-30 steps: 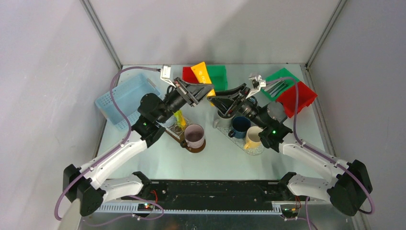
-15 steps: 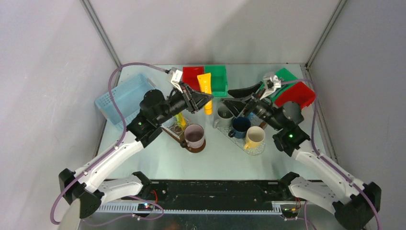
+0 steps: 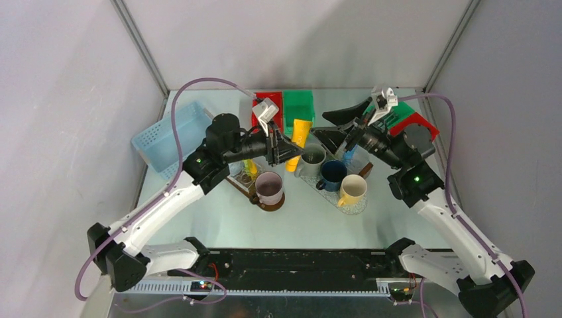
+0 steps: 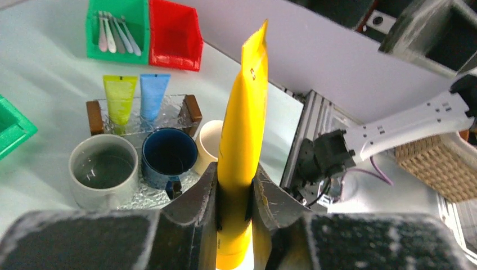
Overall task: Prepare toiletry sets of a toothbrush and toothpaste on the tray
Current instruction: Pick up the toothpaste from the storage box.
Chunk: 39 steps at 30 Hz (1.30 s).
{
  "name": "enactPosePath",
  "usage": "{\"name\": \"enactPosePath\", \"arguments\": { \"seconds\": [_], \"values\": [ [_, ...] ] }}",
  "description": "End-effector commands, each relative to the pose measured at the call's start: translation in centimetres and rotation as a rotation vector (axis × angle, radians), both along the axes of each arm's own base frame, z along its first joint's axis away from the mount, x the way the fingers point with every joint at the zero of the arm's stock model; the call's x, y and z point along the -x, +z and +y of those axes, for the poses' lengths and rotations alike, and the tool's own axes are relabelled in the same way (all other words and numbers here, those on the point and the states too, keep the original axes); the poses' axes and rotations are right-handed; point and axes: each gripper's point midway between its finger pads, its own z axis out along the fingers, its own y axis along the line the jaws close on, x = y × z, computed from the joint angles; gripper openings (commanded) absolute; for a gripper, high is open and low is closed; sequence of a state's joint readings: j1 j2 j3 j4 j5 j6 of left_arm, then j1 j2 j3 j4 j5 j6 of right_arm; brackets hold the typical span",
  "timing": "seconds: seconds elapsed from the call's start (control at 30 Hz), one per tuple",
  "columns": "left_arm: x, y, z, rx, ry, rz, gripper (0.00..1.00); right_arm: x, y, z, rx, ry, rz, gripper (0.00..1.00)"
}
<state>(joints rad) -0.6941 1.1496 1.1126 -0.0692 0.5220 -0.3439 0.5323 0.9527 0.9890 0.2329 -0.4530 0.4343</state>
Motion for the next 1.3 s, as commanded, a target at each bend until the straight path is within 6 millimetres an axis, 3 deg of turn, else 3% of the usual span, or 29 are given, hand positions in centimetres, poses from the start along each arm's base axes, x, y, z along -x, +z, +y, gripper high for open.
{"name": "enactPosePath", "arguments": {
  "seconds": [0.0,0.2,0.43,0.57,0.77,0.87,0.97,1.07,1.27],
  "values": [
    [2.0,2.3,-0.6,0.008,-0.123,-0.095,0.08,0.7,2.0,1.1,-0.008,0.074,-0.019,0.75],
    [2.7,2.3,-1.1,0.003,-0.160,-0.105,0.09,0.4,1.4,3.1,0.015,0.130,0.007,0.73],
    [3.2,2.4,-1.3,0.006,-0.183,-0.111,0.08,0.6,0.6,4.3,0.026,0.172,0.029,0.63],
    [3.4,2.6,-1.5,0.011,-0.195,-0.115,0.09,0.8,0.5,4.6,0.027,0.190,0.033,0.51],
    [3.8,2.8,-1.7,0.024,-0.215,-0.114,0.10,1.2,0.2,4.8,0.035,0.219,0.037,0.19],
    [3.8,2.8,-1.6,0.027,-0.210,-0.112,0.20,1.4,0.2,4.7,0.040,0.233,0.034,0.00],
    [3.7,2.5,-1.6,0.025,-0.201,-0.107,0.33,1.3,0.2,4.2,0.049,0.223,0.033,0.00],
    [3.4,2.5,-1.3,0.023,-0.174,-0.110,0.54,0.8,0.1,3.1,0.065,0.184,0.021,0.00],
    [1.8,2.4,-0.2,-0.001,-0.066,-0.113,0.77,-0.3,-0.1,-0.3,0.130,0.055,-0.029,0.00]
  ]
}}
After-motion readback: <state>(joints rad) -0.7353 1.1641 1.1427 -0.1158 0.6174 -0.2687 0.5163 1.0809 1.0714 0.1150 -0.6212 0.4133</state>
